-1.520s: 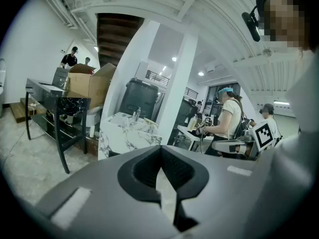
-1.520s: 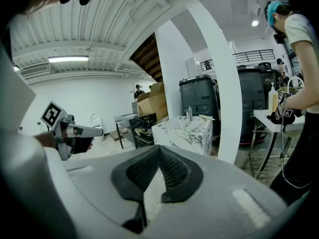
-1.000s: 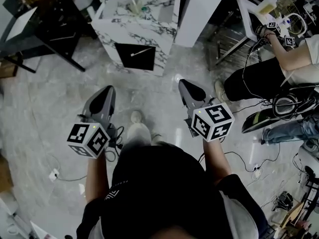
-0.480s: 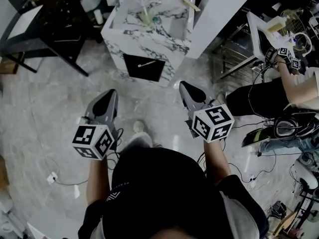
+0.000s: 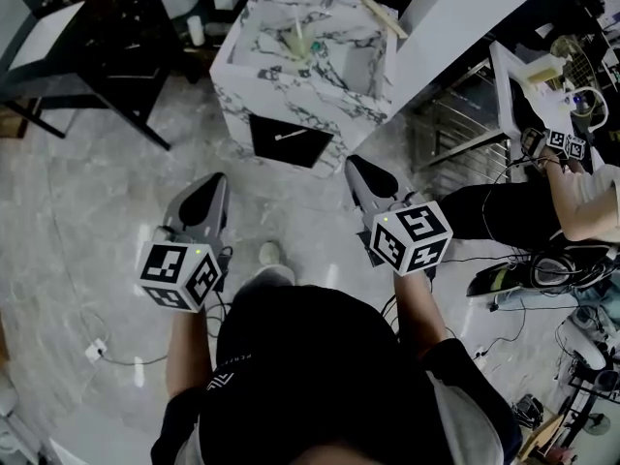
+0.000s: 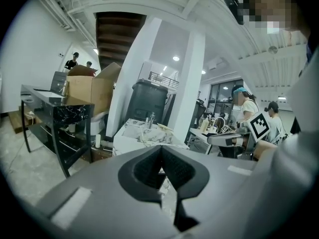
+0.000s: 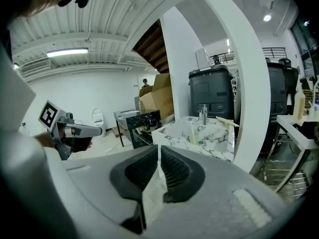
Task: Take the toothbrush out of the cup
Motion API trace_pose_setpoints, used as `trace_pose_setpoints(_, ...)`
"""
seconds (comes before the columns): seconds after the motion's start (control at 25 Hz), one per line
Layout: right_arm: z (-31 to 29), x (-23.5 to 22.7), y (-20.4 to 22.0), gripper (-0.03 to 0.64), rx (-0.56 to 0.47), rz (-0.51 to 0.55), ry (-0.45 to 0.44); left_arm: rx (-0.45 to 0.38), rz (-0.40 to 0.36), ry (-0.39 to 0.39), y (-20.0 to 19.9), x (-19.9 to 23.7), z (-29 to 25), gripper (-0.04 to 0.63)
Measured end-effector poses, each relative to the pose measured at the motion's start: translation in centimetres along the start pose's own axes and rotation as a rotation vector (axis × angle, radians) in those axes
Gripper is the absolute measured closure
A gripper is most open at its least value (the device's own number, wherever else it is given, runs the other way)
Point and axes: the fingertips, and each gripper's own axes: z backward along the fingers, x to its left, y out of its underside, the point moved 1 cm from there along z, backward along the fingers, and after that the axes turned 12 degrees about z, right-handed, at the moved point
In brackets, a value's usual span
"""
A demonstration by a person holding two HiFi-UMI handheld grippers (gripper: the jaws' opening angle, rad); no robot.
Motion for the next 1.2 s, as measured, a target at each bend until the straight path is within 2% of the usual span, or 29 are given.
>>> trace_pose_setpoints(0.36, -5.3, 0.6, -2.4, 0.537, -0.005, 0.007, -0.013, -0.021, 0.008, -0.040, -2.5, 5.1, 0.0, 0.583)
trace_pose_setpoints(0.6, -8.0, -0.4, -3.9, 0.522, 0.008, 0.034, -0.021, -0.018, 0.052, -0.060, -3.0, 6.9, -0.6, 0.588)
trace_pose_setpoints(0.92, -12.8, -3.8, -5.3, 0.521, 0.009, 0.066, -0.040, -0.036, 0.082, -0.095, -4.6, 8.8, -3.1, 0.589)
trace_pose_setpoints(1.2, -18.0, -8.7, -7.3, 0.522, 0.024, 0.090, -0.060, -0.036, 0.091, -0.122, -6.9, 10.2, -8.4, 0.589)
